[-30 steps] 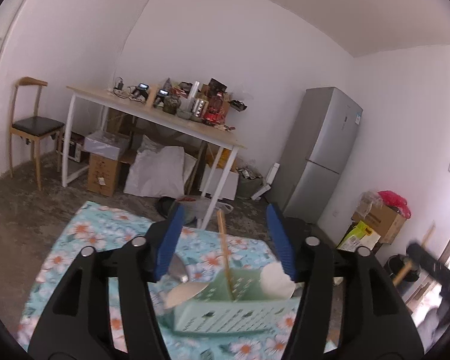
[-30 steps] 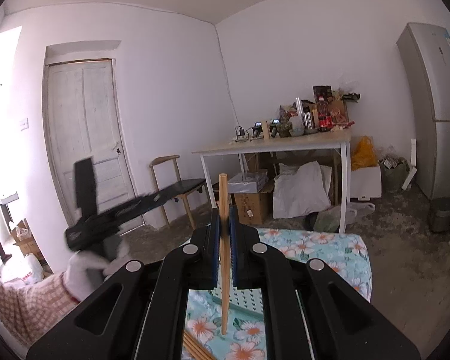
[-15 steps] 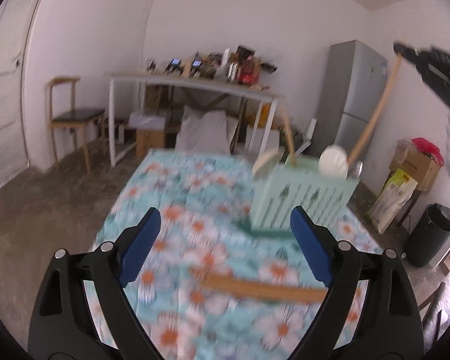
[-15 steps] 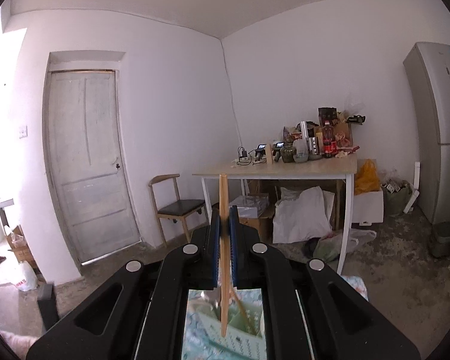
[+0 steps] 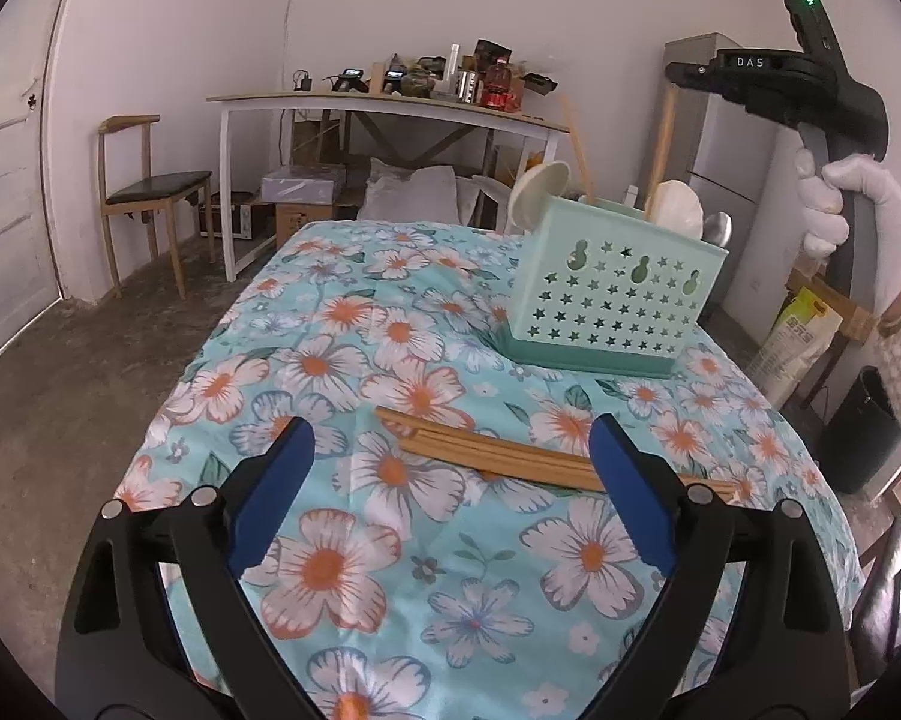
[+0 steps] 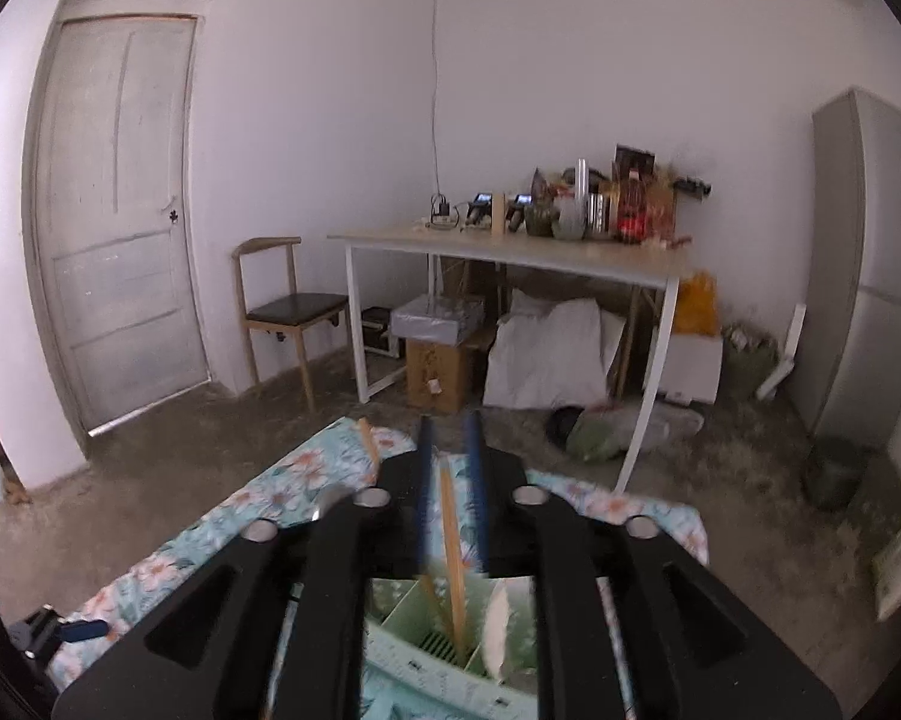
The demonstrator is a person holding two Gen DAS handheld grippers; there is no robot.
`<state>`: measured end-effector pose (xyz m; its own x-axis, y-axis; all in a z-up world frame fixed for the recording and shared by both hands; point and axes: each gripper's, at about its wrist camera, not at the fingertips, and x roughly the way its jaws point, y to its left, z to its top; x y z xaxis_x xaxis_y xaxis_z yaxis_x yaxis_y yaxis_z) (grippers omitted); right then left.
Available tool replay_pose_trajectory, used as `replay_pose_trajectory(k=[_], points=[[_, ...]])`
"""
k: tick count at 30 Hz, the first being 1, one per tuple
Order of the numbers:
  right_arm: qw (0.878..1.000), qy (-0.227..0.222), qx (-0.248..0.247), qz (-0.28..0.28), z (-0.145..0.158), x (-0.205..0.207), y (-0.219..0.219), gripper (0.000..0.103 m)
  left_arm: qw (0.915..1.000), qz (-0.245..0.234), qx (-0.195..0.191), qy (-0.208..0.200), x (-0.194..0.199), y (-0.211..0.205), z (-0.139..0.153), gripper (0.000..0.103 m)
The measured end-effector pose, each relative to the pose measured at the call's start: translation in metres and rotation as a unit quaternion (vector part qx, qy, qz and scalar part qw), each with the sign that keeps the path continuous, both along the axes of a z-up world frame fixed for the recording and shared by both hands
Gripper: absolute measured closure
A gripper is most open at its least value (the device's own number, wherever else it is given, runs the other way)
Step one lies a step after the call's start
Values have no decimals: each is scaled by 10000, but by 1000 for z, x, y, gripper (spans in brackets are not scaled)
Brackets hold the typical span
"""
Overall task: Organize utensils
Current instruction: 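Lower the chopstick into the holder and open the right gripper, then grasp the remaining wooden chopsticks with the left gripper while the right gripper moves beside them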
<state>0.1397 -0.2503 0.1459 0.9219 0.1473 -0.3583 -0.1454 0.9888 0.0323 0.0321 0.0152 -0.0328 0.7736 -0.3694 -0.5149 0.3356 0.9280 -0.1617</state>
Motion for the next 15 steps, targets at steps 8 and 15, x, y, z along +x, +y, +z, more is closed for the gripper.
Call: replay_pose_trajectory(k=[8,15], points=[[9982,-221,553,-11,16,-47,-18,56,9999,-85,-23,-52,-4,-5,0,14],[9980,119,606,103,-8,-87,-13,23,10000,-57,24,-3,-7,-4,-1,14]])
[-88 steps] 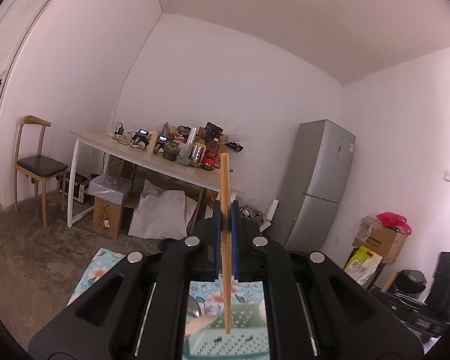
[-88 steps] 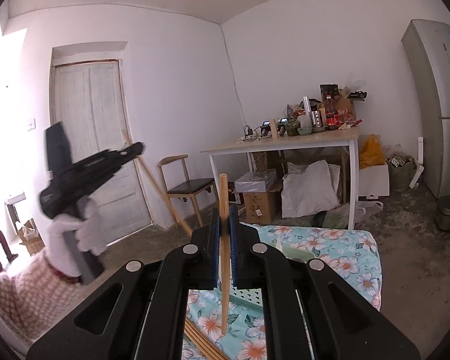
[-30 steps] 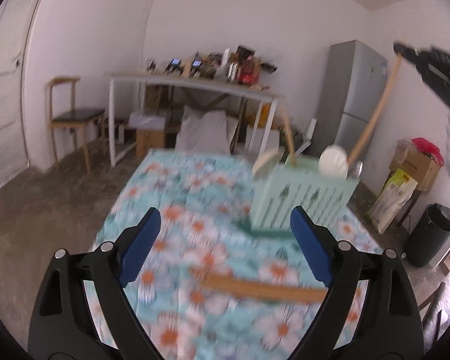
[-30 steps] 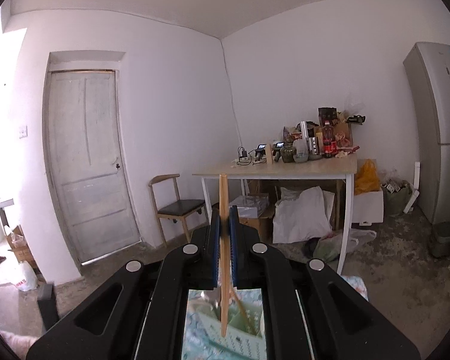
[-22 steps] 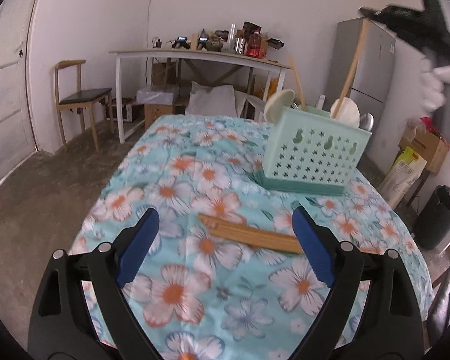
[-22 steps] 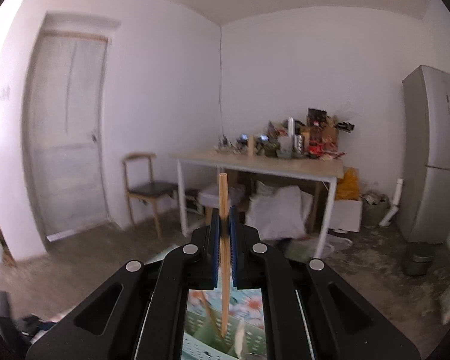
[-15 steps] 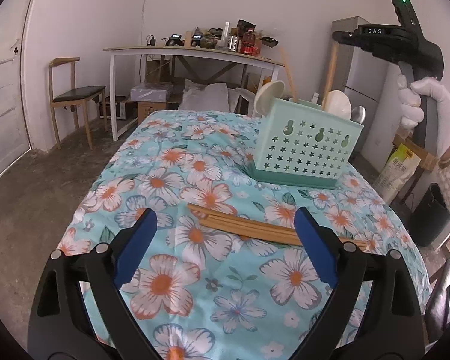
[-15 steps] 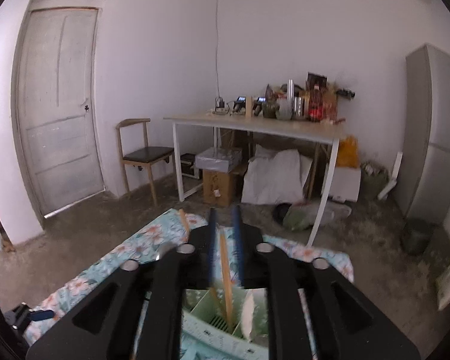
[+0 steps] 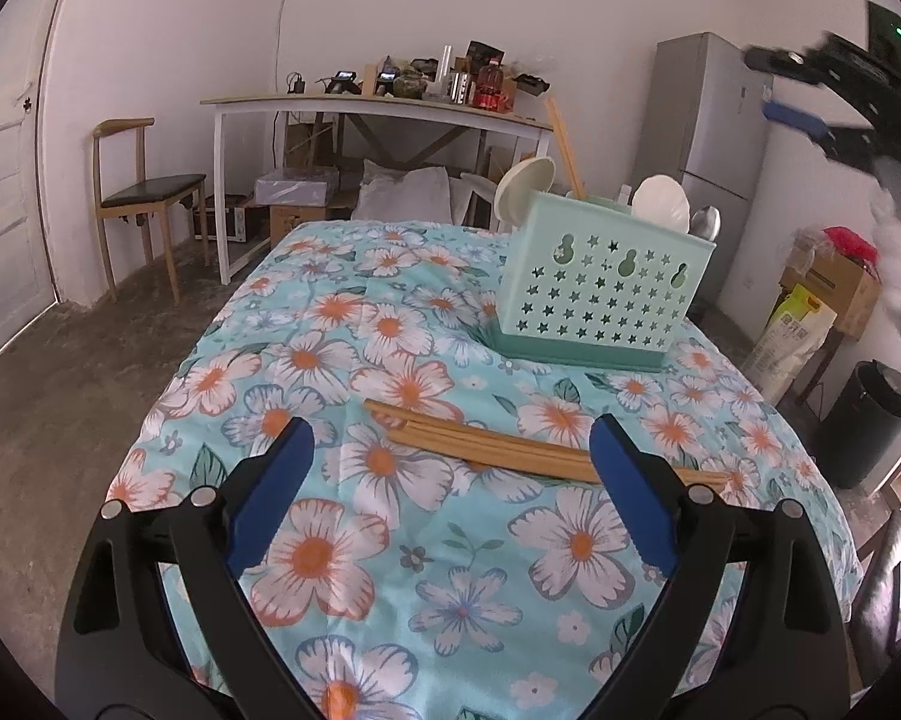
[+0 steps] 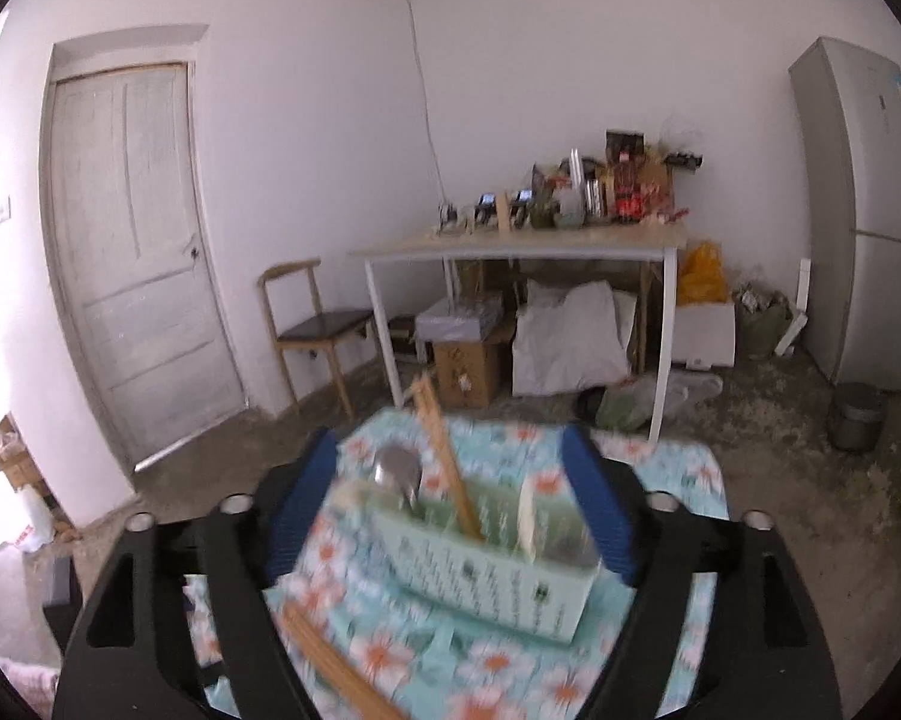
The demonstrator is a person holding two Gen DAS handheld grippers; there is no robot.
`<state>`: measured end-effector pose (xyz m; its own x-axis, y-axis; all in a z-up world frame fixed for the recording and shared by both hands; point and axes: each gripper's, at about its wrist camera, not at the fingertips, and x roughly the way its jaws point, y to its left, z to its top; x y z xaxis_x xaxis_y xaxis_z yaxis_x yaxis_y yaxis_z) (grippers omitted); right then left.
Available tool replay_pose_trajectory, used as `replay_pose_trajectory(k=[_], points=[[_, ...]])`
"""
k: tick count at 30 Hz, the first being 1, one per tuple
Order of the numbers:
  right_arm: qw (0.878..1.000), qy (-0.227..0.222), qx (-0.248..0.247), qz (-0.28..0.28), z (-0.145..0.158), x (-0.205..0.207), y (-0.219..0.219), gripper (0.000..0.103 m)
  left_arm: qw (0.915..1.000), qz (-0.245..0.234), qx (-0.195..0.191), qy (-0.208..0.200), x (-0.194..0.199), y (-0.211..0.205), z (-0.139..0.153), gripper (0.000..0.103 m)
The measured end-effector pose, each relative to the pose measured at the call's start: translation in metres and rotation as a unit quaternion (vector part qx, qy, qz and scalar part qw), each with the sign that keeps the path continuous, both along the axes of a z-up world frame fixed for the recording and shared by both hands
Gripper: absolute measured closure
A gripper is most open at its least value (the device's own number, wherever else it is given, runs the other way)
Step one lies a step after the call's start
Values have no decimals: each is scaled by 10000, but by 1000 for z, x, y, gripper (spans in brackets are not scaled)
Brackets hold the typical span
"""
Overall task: Organize utensils
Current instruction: 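Grasp the remaining wooden chopsticks with the left gripper while the right gripper moves beside them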
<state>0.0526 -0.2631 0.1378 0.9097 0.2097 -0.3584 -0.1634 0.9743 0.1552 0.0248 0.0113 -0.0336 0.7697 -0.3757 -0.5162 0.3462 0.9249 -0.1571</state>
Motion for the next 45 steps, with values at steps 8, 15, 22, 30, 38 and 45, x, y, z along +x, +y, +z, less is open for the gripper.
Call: replay_pose_trajectory(k=[8,15,22,30,38,45], points=[[9931,1135,-187,-245,-85,-16,16,8,9998,53,73,183,-2,0,-5,14],[9703,2226,-195,-930,-165,-17,5,7,9965,42,-156,822,14,3,-17,14],[9559,2652,156,-1254,-198,-24,-20,7,9807,-178,-1153,1570,37,8,-32,34],[9510,2804,790,-1039,-221,-29,-35,7,9526,-541,-1933,2287,57,-13,-51,60],[9566,2639,820,-926,-221,-35,-36,6,9163,-24,-2592,3054,83,-4,-81,73],[9590,2522,1000,-815,-221,-39,-41,6,8960,384,-3055,3200,95,7,-94,89]])
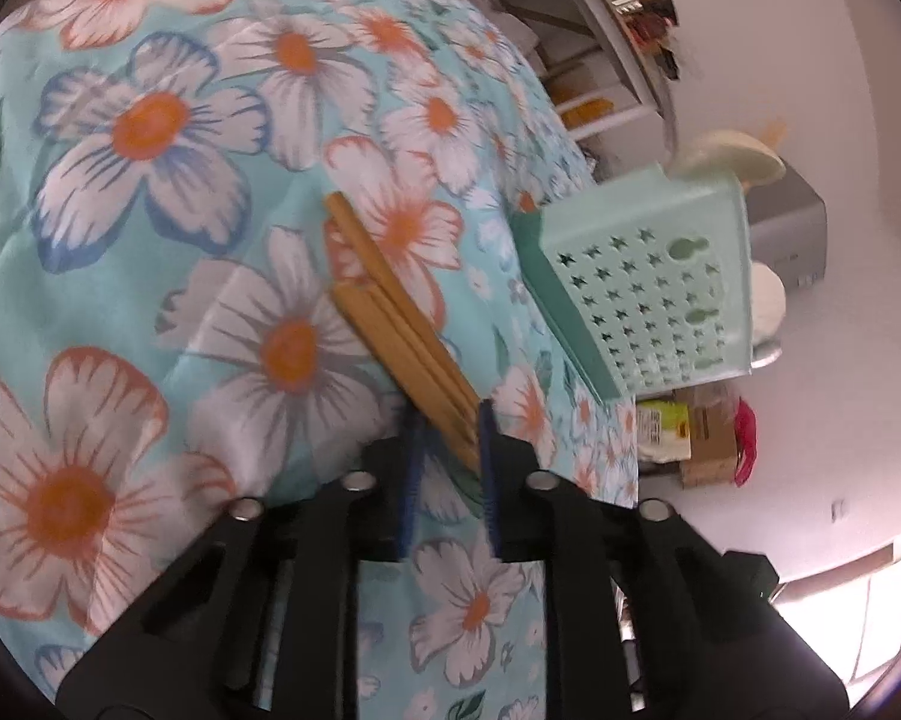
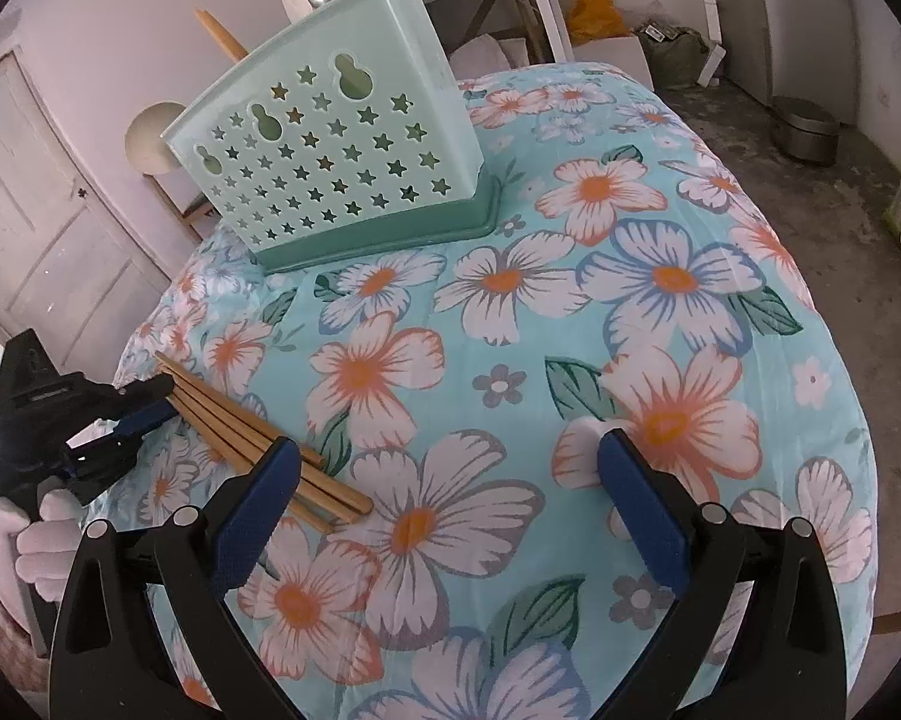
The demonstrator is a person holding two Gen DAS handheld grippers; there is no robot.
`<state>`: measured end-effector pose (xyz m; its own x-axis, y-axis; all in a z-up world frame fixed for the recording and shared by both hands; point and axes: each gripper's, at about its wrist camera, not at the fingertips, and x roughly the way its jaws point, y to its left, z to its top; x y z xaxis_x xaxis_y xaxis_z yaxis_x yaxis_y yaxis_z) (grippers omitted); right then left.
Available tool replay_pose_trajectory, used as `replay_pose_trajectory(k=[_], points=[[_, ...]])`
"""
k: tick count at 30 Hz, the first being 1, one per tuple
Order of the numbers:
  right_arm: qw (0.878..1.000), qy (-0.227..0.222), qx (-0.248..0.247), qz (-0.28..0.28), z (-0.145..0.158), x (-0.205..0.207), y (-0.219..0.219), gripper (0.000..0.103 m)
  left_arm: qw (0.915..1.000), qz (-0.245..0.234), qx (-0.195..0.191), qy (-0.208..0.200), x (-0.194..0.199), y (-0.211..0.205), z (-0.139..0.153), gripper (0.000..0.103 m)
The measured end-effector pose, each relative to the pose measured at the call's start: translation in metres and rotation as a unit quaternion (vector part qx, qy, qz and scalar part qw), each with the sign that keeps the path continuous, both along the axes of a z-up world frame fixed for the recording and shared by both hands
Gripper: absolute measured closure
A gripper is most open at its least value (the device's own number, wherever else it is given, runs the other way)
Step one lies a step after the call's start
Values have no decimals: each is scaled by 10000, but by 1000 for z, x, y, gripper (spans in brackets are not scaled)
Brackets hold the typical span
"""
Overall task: Organize utensils
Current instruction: 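Grasp the remaining wooden chopsticks with the left gripper while the right gripper moves beside them, then grasp some chopsticks with the right gripper while the left gripper holds the rest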
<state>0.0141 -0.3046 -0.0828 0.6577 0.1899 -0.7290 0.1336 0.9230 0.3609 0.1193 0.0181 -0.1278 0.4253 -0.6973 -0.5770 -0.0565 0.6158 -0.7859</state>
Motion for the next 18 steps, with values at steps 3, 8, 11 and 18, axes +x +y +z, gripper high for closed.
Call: replay_pose_trajectory(k=[3,8,11,18], points=[[10000,-27,25,5,0,0,0,6,10000,40,-44,-38,-5,3,3,89],[9999,-46,88,19,0,-2,-2,6,9999,55,48,-146,-21,14,15,89],[9998,-96,183,13,-1,-3,-4,6,9997,46,179,-154,-30,19,16,88],[9998,-153,162,2,-1,-4,-4,6,9994,280,-54,175,-26,30,2,79]])
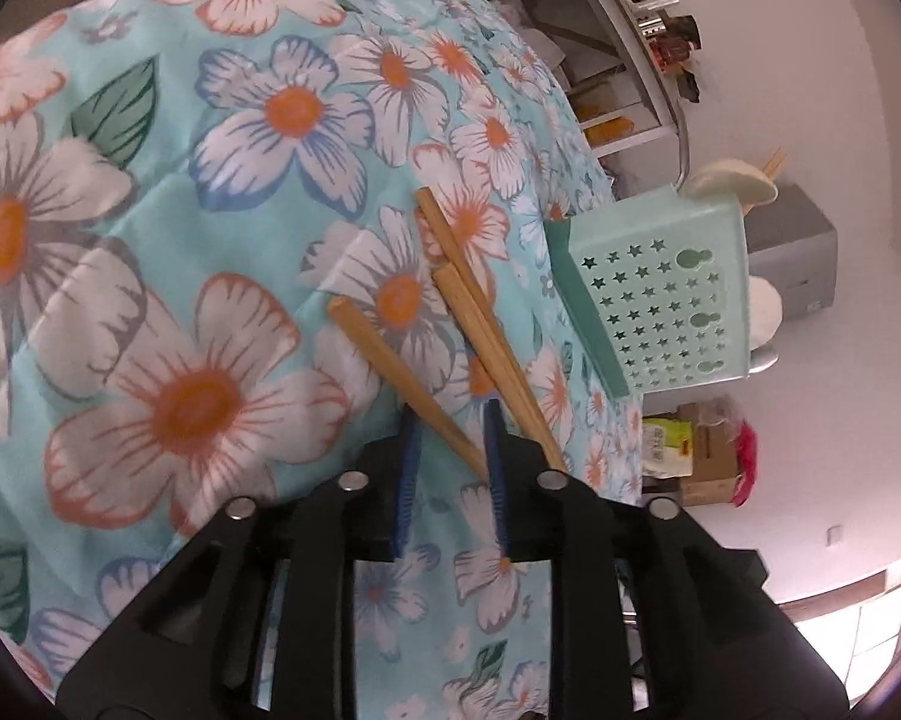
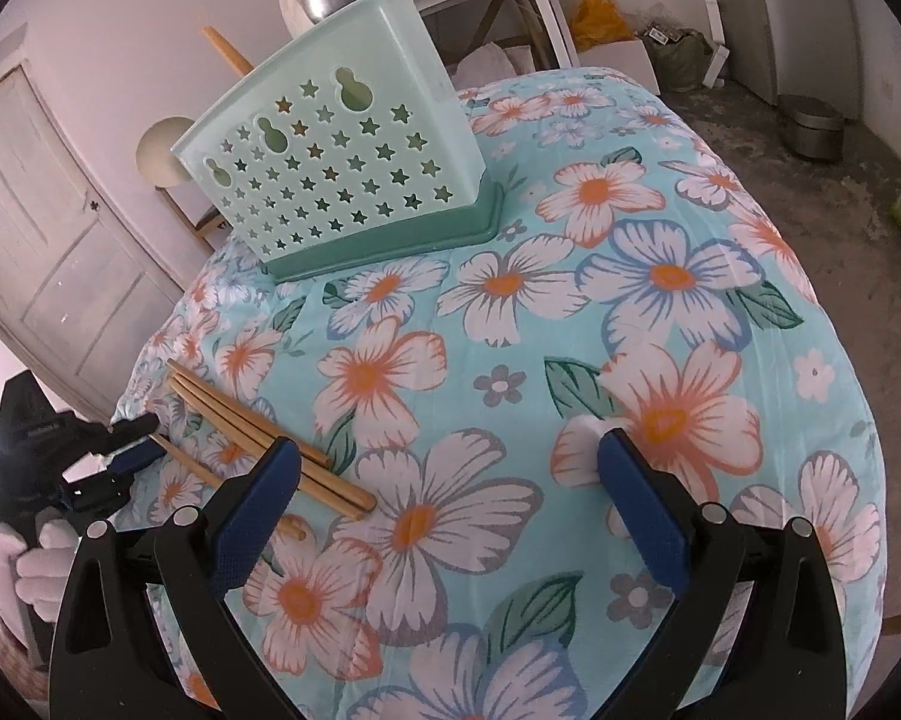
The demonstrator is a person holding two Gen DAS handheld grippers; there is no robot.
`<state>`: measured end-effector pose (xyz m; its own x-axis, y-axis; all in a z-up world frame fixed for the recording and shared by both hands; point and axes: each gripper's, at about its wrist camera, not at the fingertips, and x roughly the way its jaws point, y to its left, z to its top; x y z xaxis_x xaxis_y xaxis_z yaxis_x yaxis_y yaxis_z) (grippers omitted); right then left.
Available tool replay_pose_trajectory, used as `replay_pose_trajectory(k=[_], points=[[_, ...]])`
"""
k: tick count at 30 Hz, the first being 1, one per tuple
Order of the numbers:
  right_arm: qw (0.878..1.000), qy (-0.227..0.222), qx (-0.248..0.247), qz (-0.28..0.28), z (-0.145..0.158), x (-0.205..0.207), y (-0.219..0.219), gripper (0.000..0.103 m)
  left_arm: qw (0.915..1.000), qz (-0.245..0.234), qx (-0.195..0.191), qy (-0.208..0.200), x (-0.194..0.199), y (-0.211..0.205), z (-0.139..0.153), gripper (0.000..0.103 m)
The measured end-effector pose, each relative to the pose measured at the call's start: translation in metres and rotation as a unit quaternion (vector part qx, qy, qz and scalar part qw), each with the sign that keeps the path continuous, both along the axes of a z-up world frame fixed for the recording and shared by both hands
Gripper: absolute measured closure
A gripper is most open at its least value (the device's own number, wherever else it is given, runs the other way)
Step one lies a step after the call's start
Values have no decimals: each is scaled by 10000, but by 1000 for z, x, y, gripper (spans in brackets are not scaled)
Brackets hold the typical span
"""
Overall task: Organize utensils
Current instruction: 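Grasp some chopsticks with the right gripper while the left gripper holds the rest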
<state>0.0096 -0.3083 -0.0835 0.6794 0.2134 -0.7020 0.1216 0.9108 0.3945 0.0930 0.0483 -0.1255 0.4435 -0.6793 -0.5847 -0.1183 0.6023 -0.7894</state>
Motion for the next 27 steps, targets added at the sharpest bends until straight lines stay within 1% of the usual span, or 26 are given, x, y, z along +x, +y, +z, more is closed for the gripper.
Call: replay_pose_trajectory(k=[2,5,7,9,10,12,14,19,22,27], points=[[10000,-21,-5,-17,0,-1,0,6,9999,61,-114,61,2,0,-1,75],[9999,-71,78,-46,0,-2,-2,6,9992,238,-252,198,5,0,-4,75],[9998,-99,135,-57,-1,-3,-2,6,9989,324,-244,223,6,-1,-4,75],[9998,-120,172,-69,-1,-4,-3,6,9989,403,-109,206,5,-5,-3,78],[9998,-120,163,-72,0,-4,-2,6,9988,442,23,192,5,-7,-1,80],[9997,-127,158,-97,0,-4,-1,6,9985,486,191,166,6,-13,0,86],[9997,-134,149,-113,0,-6,-1,6,9979,552,290,153,6,-16,1,88],[9999,-141,0,-60,0,-10,3,6,9972,643,371,64,5,-18,1,88],[9998,-136,-1,-113,0,-11,4,6,9969,643,445,-15,6,-20,2,87],[9999,-86,45,-117,0,-10,2,6,9961,418,701,-349,5,-21,6,88]])
